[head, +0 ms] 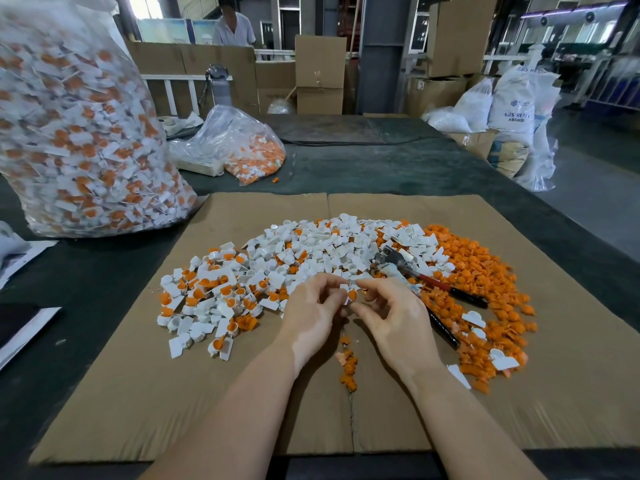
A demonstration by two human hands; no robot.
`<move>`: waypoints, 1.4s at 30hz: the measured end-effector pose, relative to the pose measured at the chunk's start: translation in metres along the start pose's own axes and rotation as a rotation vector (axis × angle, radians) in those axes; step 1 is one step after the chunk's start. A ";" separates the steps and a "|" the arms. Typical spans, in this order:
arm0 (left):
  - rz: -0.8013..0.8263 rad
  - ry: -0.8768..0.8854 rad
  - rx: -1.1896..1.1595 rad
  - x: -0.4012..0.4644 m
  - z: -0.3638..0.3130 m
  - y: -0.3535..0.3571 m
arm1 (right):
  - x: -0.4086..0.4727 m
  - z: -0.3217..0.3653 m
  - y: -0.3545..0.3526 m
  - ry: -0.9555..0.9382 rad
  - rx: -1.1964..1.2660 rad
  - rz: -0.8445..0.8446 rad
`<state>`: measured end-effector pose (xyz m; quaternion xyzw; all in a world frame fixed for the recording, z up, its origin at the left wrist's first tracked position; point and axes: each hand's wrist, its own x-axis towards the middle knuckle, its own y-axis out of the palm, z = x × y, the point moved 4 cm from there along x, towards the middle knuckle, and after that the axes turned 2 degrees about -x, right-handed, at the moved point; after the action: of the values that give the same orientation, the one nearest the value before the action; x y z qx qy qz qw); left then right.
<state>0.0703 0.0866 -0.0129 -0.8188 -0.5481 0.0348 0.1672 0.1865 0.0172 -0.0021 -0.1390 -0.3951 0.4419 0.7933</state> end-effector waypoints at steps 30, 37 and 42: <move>-0.052 -0.181 -0.315 0.012 -0.002 0.006 | 0.037 -0.045 -0.040 0.635 -0.778 0.392; -0.068 -0.208 -0.383 0.011 -0.003 0.004 | 0.045 -0.042 -0.043 0.571 -0.805 0.376; -0.092 -0.232 -0.441 0.011 -0.002 0.004 | 0.048 -0.017 -0.050 0.394 -0.696 0.260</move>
<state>0.0785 0.0949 -0.0105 -0.8003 -0.5945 0.0003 -0.0780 0.2427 0.0296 0.0398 -0.5293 -0.3407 0.3436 0.6970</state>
